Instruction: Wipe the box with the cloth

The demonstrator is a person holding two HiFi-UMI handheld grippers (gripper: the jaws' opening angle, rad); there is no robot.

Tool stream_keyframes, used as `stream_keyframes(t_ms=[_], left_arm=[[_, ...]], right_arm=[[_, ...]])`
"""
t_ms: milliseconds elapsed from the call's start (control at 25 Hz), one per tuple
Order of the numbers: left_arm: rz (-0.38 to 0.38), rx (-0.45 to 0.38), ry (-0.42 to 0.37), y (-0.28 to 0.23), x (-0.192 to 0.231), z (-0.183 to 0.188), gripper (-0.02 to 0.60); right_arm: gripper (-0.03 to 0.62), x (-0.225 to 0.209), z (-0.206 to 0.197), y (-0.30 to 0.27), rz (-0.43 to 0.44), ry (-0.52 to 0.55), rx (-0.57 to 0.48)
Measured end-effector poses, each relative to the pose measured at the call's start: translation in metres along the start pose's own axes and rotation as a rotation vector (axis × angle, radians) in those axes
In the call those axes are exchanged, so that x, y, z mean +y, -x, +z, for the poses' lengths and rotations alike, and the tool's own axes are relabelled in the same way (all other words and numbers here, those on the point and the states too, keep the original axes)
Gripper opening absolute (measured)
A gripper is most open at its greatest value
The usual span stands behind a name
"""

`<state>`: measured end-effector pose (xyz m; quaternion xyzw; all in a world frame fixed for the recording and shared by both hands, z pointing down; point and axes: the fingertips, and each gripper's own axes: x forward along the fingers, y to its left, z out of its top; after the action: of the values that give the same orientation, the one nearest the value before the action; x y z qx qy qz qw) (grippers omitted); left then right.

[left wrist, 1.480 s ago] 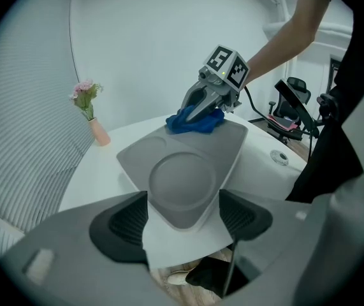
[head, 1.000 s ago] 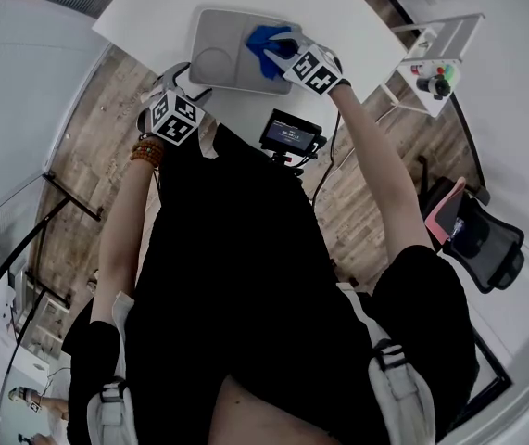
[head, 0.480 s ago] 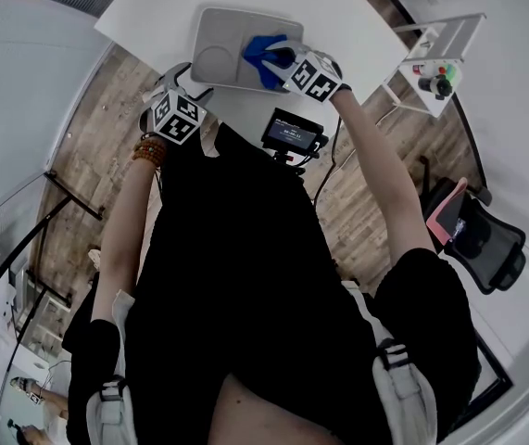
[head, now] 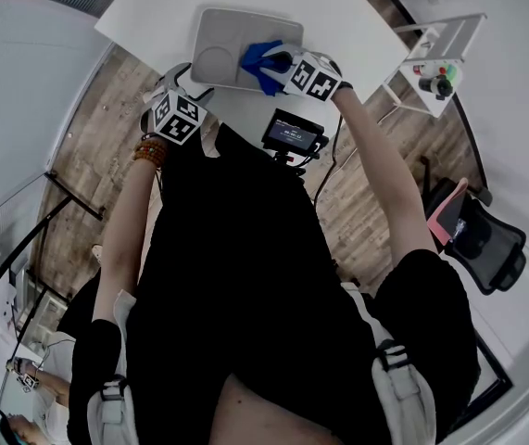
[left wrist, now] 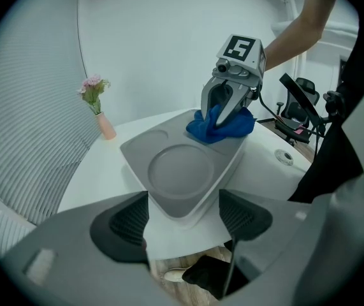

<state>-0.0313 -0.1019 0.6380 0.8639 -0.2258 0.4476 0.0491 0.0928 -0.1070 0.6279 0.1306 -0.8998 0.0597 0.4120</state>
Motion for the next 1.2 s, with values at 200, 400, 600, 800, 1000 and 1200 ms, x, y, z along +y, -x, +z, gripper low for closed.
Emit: stream_keyframes(t_ms=[200,400,600,800,1000,1200], left_arm=[[0.0,0.001,0.0,0.0,-0.001,0.0,0.344],[0.002,0.002,0.001,0.0,-0.001,0.0,0.344],[0.003,0.002,0.0,0.0,0.0,0.001,0.344],[0.002,0.002,-0.001,-0.001,-0.002,0.001,0.344],[-0.005,0.004,-0.006,-0.001,-0.004,0.0,0.344],[-0.009,0.007,-0.005,0.001,-0.007,-0.002,0.344]], right_arm=[[0.08,0.01,0.001,0.001,0.076,0.013,0.011],[0.079,0.018,0.001,0.001,0.136,0.038,0.02],[0.078,0.028,0.003,0.0,0.21,0.054,0.028],[0.078,0.04,0.004,-0.001,0.294,0.038,0.018],[0.077,0.048,0.004,-0.004,0.382,0.001,0.022],[0.078,0.061,0.007,0.0,0.544,-0.1,0.029]])
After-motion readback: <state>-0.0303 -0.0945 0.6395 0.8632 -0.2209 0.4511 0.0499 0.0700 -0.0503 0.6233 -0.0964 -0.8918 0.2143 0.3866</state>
